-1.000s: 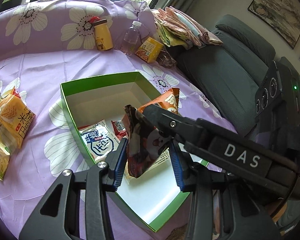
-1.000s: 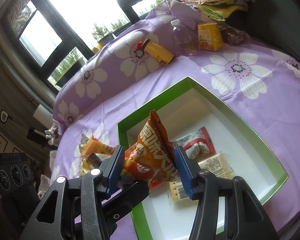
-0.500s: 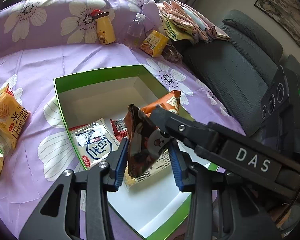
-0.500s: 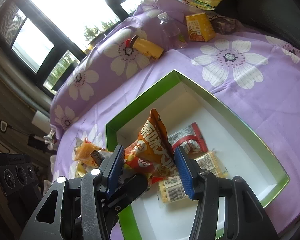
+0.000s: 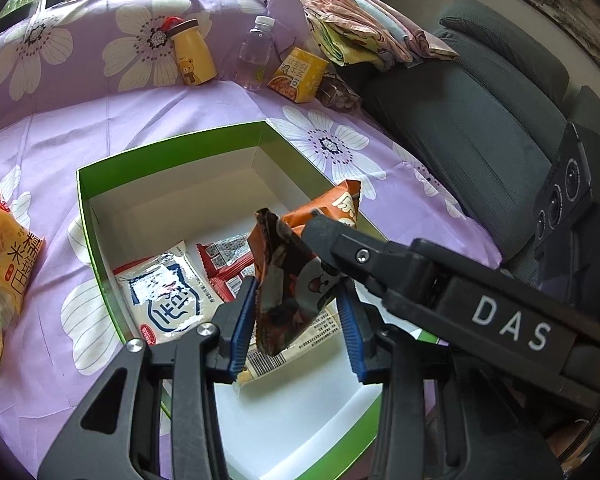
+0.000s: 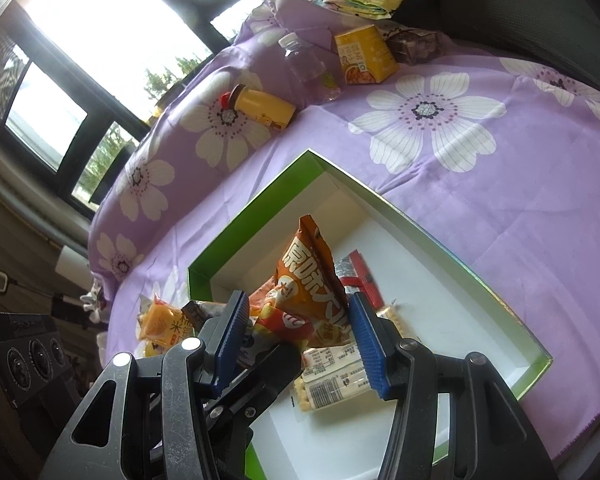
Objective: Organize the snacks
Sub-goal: 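Lower the panda bag into the box and open the right gripper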
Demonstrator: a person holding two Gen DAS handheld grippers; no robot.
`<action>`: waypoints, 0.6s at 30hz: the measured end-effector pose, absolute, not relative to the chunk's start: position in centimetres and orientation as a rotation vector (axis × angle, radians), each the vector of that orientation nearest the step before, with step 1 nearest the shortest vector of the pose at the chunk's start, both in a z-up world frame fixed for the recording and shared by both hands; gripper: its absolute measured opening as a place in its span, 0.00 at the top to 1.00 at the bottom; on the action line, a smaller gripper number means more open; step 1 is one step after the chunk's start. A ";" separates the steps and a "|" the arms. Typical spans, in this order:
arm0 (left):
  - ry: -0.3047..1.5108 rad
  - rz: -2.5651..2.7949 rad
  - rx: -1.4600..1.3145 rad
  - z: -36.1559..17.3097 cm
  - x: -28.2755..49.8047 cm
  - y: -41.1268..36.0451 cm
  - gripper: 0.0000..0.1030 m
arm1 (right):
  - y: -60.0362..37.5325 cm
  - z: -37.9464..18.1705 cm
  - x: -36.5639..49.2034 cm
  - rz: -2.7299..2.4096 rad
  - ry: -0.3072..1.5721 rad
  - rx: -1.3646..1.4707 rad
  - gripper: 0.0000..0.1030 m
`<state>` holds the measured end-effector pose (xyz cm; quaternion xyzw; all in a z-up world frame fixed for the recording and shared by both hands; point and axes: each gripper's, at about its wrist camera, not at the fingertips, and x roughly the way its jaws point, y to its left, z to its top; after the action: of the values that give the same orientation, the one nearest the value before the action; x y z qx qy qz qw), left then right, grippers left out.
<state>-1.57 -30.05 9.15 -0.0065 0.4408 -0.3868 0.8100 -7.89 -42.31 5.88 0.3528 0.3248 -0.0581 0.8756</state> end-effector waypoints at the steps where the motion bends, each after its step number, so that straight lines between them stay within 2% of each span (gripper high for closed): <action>1: 0.946 -0.826 -0.014 9.1 -1.5 -30.2 0.63 | -42.4 5.9 -7.9 -0.127 0.678 0.738 0.46; 18: 1.011 -0.846 0.001 7.7 -1.5 -32.6 0.65 | -43.9 5.1 -8.3 -0.219 0.710 0.752 0.46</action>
<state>-1.49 -32.64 7.69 0.0004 0.4695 -0.3929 0.7907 -8.27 -43.89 5.10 0.3589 0.3388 -0.1046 0.8634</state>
